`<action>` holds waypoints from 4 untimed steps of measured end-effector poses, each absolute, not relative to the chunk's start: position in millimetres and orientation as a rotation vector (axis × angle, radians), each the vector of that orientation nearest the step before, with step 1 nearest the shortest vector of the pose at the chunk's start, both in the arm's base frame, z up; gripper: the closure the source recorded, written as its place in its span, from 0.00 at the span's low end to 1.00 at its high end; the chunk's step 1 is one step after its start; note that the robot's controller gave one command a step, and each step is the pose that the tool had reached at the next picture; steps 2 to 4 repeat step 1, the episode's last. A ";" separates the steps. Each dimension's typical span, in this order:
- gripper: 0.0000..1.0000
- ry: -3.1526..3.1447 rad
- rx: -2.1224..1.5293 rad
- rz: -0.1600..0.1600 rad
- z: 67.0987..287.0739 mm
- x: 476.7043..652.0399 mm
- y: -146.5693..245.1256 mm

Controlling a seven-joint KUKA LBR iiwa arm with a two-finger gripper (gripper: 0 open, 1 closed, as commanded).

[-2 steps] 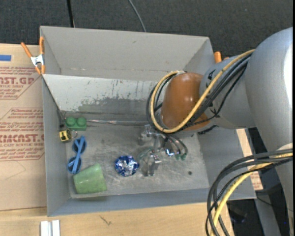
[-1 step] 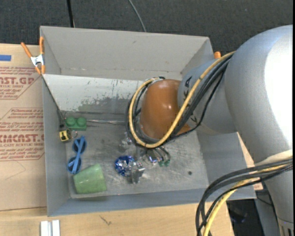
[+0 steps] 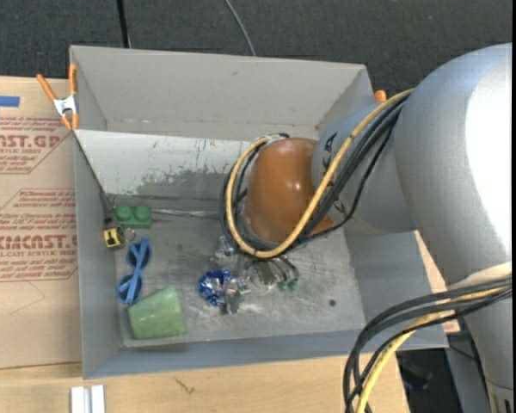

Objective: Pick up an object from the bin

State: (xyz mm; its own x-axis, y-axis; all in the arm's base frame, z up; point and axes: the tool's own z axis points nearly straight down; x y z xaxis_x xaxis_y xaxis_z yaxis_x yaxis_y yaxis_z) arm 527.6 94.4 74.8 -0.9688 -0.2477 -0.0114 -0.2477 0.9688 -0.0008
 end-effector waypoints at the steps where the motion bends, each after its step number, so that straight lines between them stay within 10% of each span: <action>1: 1.00 3.095 -0.479 0.000 221.2 520.2 82.1; 4: 1.00 3.095 -0.479 0.000 221.2 520.2 82.1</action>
Offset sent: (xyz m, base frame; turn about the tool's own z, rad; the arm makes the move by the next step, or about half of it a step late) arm -0.0093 -0.0129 0.1424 -0.0570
